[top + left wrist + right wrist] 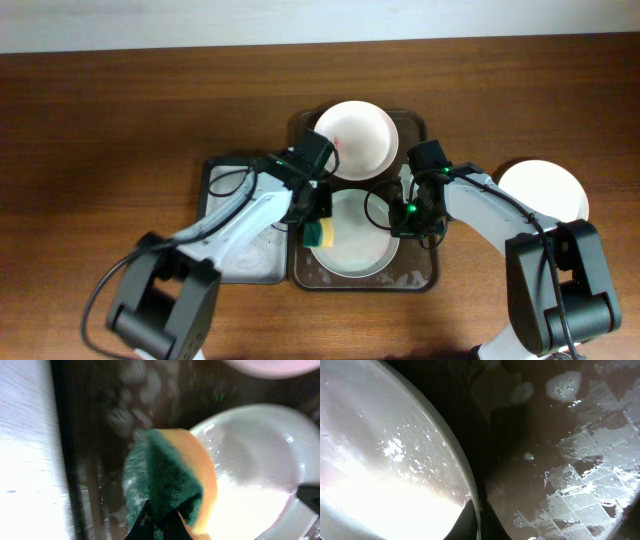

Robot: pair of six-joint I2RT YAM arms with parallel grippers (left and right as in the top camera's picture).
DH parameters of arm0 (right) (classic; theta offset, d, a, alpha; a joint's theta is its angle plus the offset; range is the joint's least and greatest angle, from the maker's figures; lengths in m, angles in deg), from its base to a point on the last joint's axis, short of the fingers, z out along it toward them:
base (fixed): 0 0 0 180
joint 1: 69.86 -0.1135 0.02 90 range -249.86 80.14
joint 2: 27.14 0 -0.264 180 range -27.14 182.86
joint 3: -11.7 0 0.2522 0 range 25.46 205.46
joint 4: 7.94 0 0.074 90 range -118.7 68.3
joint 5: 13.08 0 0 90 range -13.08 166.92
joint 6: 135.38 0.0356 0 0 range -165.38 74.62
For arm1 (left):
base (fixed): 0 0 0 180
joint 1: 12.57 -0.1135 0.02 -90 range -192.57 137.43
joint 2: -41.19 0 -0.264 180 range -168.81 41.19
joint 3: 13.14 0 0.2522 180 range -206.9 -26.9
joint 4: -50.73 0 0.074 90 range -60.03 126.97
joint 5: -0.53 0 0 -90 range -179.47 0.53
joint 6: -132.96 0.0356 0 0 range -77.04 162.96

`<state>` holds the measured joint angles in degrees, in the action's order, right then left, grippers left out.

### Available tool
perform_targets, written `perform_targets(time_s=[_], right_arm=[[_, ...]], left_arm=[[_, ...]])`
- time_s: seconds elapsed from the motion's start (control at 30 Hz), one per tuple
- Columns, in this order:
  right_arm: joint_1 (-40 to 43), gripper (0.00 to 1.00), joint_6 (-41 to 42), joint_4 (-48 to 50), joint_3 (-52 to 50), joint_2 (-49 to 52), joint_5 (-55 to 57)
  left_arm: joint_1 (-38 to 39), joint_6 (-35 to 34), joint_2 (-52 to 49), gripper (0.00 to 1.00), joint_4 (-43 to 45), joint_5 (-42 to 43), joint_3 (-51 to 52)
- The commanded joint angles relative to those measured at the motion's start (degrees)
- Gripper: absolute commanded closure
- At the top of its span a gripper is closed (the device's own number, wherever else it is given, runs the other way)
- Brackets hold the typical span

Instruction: Clean dirty plates on tray and stack at the side

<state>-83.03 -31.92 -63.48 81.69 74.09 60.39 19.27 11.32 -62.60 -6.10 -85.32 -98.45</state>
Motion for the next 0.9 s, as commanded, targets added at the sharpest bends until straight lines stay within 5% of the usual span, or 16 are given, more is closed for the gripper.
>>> perform_targets(time_s=[0.0, 0.13, 0.27, 0.47, 0.6, 0.77, 0.87], right_arm=[[0.4, 0.96, 0.5, -0.3, -0.8, 0.5, 5.2], [0.4, 0.96, 0.0, -0.4, -0.7, -3.9, 5.3], [0.3, 0.96, 0.1, -1.3, -0.7, -12.1, 9.7], [-8.3, 0.96, -1.0, -3.9, -0.7, -29.0, 32.7], [-18.4, 0.96, -1.0, -5.4, -0.7, -33.0, 47.6], [-31.2, 0.96, -1.0, -6.3, -0.7, -32.9, 65.1], [-39.4, 0.96, -1.0, -6.4, -0.7, -33.0, 76.2]], left_arm=[[-1.3, 2.8, 8.8, 1.00, 0.0, -3.3, 0.5], [-2.2, 5.7, 18.9, 1.00, -2.5, -1.6, 0.5], [-7.3, 7.1, 25.8, 1.00, -10.6, -8.9, 0.5], [-16.7, 9.0, 24.7, 1.00, -11.3, -9.6, 8.7], [-20.1, 10.4, 24.6, 0.78, -1.9, -2.0, 18.1], [-20.5, 12.8, 24.8, 0.50, -0.1, 0.2, 18.1], [-20.5, 13.4, 25.4, 0.44, -0.9, 3.9, 15.6]])
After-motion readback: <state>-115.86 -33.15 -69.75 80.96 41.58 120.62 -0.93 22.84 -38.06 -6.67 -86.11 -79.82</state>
